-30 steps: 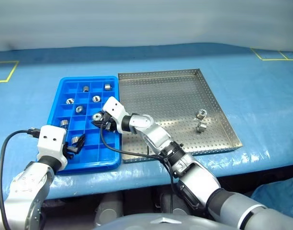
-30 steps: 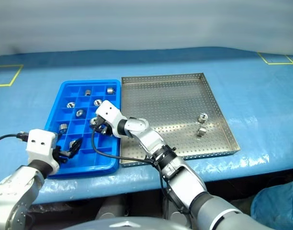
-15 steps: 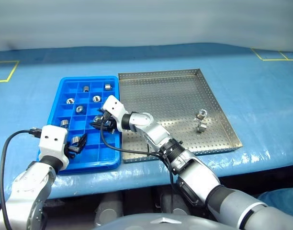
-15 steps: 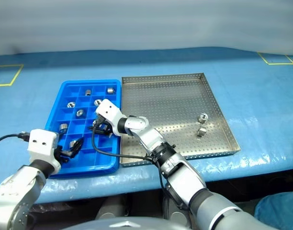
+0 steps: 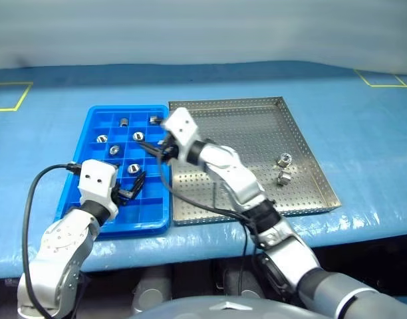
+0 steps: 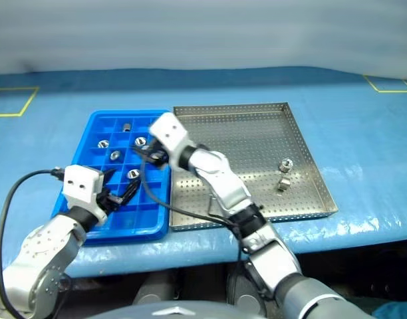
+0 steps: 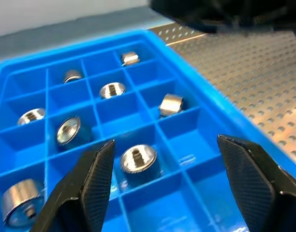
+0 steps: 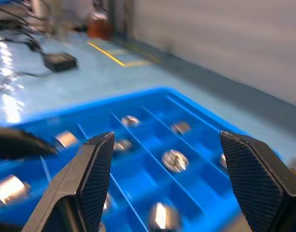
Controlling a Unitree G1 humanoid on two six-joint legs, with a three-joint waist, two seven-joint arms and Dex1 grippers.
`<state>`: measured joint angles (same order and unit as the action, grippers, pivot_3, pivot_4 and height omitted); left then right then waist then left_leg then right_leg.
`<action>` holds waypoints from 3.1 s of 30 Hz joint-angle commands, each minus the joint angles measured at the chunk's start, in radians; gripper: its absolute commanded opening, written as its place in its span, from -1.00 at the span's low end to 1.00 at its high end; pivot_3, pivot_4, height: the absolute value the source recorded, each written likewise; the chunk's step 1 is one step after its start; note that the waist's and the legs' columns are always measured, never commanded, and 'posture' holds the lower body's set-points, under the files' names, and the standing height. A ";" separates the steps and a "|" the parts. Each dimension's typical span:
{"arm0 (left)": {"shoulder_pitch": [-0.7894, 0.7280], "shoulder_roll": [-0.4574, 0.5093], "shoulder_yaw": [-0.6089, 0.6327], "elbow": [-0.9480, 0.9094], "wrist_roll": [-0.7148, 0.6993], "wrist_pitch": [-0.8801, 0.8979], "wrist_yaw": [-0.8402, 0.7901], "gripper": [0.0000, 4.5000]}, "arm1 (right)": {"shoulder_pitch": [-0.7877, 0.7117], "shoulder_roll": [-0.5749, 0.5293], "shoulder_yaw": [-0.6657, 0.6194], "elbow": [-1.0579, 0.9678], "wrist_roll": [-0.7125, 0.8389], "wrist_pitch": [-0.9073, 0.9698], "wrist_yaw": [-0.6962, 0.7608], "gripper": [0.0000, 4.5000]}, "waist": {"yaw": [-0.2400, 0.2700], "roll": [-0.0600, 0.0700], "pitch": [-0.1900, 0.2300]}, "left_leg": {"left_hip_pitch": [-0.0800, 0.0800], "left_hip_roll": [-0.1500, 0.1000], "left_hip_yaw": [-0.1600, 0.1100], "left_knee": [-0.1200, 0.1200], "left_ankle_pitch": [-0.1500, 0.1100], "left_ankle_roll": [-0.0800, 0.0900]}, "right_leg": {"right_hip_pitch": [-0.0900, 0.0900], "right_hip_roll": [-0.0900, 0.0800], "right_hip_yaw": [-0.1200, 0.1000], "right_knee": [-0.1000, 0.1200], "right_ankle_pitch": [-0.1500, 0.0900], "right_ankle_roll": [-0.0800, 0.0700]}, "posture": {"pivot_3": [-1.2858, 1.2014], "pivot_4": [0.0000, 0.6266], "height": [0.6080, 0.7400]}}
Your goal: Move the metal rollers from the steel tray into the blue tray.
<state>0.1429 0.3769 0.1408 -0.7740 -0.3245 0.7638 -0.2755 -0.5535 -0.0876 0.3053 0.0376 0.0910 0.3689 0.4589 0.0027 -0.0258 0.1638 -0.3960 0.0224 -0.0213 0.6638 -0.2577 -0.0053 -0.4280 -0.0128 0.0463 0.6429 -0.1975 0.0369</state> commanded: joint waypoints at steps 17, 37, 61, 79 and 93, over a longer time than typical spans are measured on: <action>-0.162 -0.005 -0.145 0.106 -0.037 -0.052 -0.084 0.63 | 0.296 -0.226 -0.206 -0.387 -0.187 0.488 -0.270 0.63 | -0.089 0.003 0.001 | 0.003 0.004 0.008 -0.001 0.000 0.000 | -0.002 0.007 0.009 0.002 0.001 0.009 | -0.06 -0.52 1.00; -0.161 0.000 -0.158 0.103 -0.032 -0.041 -0.079 0.63 | 0.356 -0.123 -0.276 -0.388 -0.195 0.553 -0.384 0.25 | -0.096 0.002 0.001 | 0.004 0.004 0.014 0.001 0.000 0.001 | -0.003 0.007 0.016 0.001 0.001 0.009 | -0.06 -0.52 1.00; -0.006 0.137 0.125 0.020 0.006 -0.017 -0.034 0.63 | 0.230 0.052 -0.162 -0.477 0.168 0.451 -0.070 -0.65 | -0.097 0.002 0.001 | 0.004 0.006 0.016 -0.001 -0.001 0.001 | -0.005 0.009 0.017 0.002 0.001 0.010 | 0.00 -0.52 1.00; 0.228 0.185 0.421 -0.078 -0.044 0.054 -0.111 0.63 | 0.053 0.293 0.164 -0.218 0.457 0.626 0.129 -0.65 | -0.033 -0.003 -0.001 | 0.001 0.007 0.015 -0.002 -0.001 0.003 | -0.008 0.003 0.011 0.001 -0.002 0.005 | 0.12 -0.52 1.00; 0.213 0.181 0.376 -0.089 -0.038 0.078 -0.112 0.63 | 0.008 0.318 0.237 -0.028 0.372 0.487 0.127 -0.65 | -0.013 -0.005 -0.002 | 0.002 0.007 0.012 -0.001 -0.001 0.002 | -0.005 0.004 0.006 0.001 -0.003 0.002 | 0.13 -0.52 1.00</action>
<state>0.3634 0.5526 0.5211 -0.8300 -0.3575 0.8445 -0.3923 -0.4884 0.1603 0.5496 0.0025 0.4712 0.8903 0.5855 -0.0105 -0.0309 0.1613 -0.3937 0.0289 -0.0100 0.6623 -0.2587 -0.0036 -0.4329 -0.0083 0.0521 0.6443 -0.2005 0.0384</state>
